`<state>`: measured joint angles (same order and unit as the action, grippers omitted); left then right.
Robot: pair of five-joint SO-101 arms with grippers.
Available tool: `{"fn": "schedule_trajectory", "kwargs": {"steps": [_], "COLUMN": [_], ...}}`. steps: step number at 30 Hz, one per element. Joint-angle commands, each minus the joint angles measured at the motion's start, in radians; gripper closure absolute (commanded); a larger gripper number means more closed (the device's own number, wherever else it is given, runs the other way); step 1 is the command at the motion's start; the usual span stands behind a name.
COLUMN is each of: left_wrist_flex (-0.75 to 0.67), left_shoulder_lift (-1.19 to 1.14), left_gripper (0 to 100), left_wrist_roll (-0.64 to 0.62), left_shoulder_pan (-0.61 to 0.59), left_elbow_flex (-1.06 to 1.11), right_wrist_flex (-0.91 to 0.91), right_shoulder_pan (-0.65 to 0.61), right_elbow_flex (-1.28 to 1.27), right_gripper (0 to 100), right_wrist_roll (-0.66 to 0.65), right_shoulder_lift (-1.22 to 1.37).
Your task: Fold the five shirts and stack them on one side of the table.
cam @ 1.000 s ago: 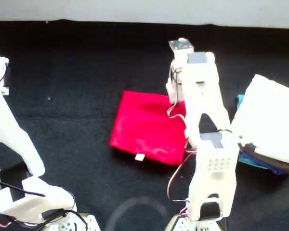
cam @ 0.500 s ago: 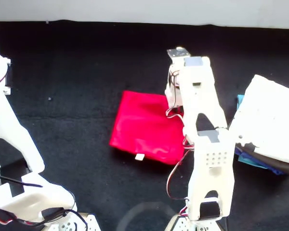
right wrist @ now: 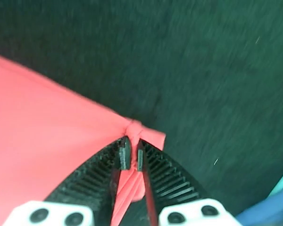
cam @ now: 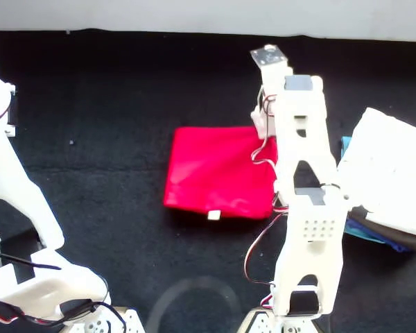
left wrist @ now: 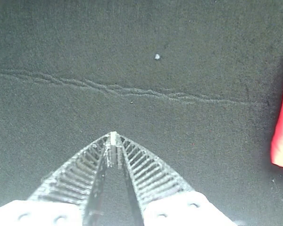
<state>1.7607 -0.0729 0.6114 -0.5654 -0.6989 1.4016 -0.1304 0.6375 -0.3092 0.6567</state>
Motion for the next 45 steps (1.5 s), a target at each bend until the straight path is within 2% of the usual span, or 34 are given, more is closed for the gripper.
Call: {"fn": "schedule_trajectory", "kwargs": {"steps": [1,5,8,10,12,17,22,30,38,41,45], "left_wrist_flex": [-0.002,-0.002,-0.002,-0.002,-0.002,-0.002,-0.002,-0.002,-0.002,-0.002,-0.002], "left_shoulder_lift": [0.012,0.012,0.013,0.013,0.013,0.013,0.013,0.013,0.013,0.013,0.013], "left_gripper": [99,99,99,99,99,99,99,99,99,99,99], "left_wrist_roll": [0.006,0.006,0.006,0.006,0.006,0.006,0.006,0.006,0.006,0.006,0.006], "left_shoulder_pan": [-0.002,-0.002,-0.002,-0.002,-0.004,-0.005,-0.005,-0.007,-0.007,-0.007,-0.007], "left_elbow_flex": [-0.035,-0.035,-0.035,-0.035,-0.035,-0.035,-0.035,-0.035,-0.035,-0.035,-0.035], "right_wrist_flex": [-0.053,-0.05,0.053,0.14,0.219,0.354,0.36,0.326,0.321,0.312,0.315], "right_shoulder_pan": [0.016,0.019,0.012,-0.001,-0.012,-0.07,-0.087,-0.11,-0.16,-0.174,-0.157], "right_elbow_flex": [0.053,0.058,0.099,0.154,0.199,0.219,0.157,-0.018,-0.018,-0.018,-0.018], "right_gripper": [99.1,94.5,77.2,67.0,63.2,63.2,63.1,63.1,63.6,72.7,96.3], "right_wrist_roll": [-0.043,-0.044,-0.02,0.077,0.158,0.31,0.468,0.572,0.577,0.569,0.568], "right_shoulder_lift": [-0.076,-0.077,-0.094,-0.099,-0.096,-0.094,-0.093,0.013,0.171,0.222,0.225]}}
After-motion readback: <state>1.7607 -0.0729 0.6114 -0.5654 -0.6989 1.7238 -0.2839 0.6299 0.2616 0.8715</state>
